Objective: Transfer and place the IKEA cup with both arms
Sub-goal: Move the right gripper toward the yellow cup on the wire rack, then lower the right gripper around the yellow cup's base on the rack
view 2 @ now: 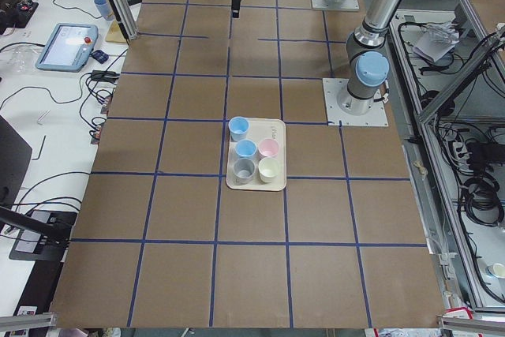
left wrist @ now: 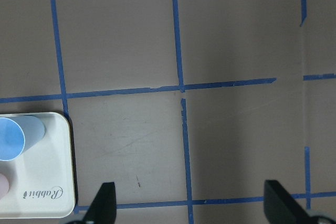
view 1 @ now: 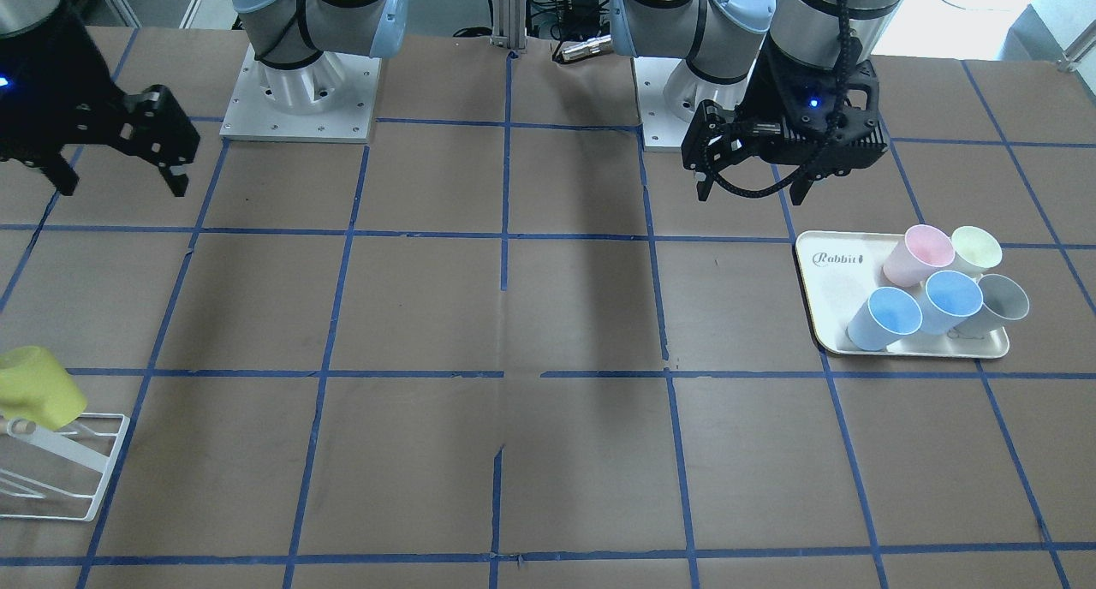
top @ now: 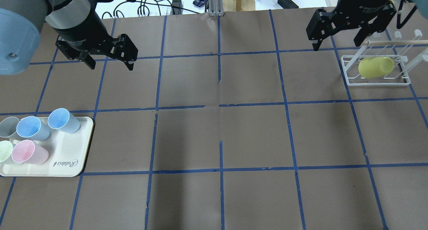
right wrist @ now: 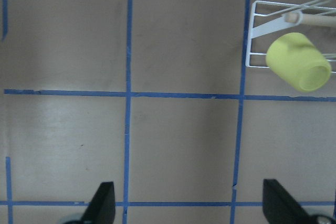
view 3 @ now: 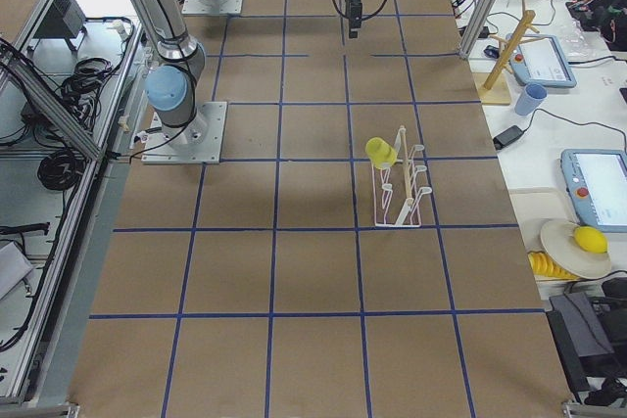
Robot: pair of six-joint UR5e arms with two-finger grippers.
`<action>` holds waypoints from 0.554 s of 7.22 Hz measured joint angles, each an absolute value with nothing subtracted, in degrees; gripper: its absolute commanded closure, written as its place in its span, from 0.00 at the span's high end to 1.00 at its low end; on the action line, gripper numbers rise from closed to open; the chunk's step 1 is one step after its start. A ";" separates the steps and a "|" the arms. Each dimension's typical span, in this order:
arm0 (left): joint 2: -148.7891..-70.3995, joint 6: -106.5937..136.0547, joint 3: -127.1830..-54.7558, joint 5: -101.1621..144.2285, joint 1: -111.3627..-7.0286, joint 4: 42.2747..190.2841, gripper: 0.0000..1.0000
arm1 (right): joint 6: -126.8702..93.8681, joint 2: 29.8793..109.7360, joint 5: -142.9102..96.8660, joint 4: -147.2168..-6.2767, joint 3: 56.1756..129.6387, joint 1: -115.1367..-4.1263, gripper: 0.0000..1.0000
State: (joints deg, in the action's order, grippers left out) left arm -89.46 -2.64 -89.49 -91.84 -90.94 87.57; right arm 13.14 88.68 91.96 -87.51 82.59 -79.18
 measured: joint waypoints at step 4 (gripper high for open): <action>-89.33 -2.64 -89.75 -91.02 -91.14 87.63 1.00 | 29.24 85.27 91.32 -93.84 84.60 -65.69 0.98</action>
